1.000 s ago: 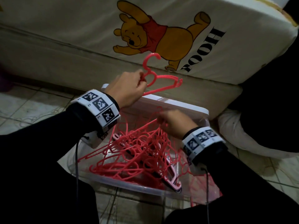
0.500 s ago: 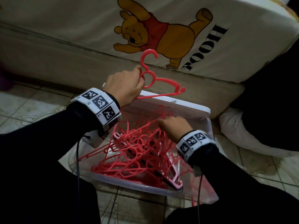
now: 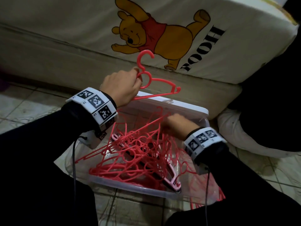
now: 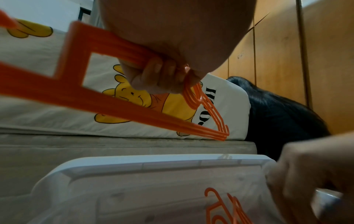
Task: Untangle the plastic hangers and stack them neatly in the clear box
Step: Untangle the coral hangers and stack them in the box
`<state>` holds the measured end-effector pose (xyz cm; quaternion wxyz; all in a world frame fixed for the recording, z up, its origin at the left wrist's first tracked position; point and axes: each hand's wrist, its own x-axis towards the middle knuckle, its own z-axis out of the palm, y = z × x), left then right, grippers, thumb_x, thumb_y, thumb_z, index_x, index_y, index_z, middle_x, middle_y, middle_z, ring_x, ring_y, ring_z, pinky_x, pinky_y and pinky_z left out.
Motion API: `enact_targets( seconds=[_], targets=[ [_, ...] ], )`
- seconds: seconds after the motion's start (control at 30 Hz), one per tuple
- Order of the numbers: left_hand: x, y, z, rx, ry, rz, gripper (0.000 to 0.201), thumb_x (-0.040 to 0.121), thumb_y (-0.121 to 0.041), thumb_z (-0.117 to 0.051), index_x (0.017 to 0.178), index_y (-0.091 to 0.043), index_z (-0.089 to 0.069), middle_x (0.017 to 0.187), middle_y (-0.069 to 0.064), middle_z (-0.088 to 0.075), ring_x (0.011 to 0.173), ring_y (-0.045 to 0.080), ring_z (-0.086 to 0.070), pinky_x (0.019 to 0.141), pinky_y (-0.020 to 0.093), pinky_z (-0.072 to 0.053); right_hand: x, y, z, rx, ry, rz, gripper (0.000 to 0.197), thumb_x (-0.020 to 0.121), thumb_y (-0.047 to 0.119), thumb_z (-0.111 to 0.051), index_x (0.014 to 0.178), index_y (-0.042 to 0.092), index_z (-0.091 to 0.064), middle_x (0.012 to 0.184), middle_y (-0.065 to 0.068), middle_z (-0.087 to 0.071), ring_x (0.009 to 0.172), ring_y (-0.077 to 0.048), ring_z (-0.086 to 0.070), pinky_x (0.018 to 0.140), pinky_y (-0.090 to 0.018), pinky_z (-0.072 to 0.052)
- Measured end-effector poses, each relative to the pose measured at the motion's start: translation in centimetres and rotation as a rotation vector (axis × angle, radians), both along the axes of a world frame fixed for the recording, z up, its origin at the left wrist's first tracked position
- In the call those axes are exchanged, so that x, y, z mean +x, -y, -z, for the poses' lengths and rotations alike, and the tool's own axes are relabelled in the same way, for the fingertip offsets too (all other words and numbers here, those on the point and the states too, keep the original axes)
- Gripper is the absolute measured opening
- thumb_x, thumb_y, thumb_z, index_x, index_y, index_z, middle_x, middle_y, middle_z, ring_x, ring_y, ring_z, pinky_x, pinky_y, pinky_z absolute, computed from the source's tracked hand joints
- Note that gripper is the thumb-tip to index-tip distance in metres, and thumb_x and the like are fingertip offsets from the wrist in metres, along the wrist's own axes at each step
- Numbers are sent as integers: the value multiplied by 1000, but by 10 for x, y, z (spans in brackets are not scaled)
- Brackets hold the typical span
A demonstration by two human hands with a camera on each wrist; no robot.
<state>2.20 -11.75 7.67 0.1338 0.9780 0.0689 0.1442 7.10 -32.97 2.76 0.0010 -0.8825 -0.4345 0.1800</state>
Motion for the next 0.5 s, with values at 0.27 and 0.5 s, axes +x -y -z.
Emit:
enact_targets(
  seconds=[0.27,0.5],
  targets=[
    [-1,1,0,-79,-37,-7,27,97,-37,-33,104,-17,-49,88,13,-60,80,37,-56,66,39,-39,21,32,-49,337,64,176,16,82,6,-66,93,14,-74,86,-4,-72,76,-16,-62,70,-21,-39],
    [-1,10,0,-164,-78,98,25,97,-38,-37,95,-16,-49,80,9,-57,80,35,-56,64,39,-40,14,32,-51,489,68,66,13,82,4,-67,90,10,-75,83,-3,-73,75,-14,-65,70,-18,-41]
  ],
)
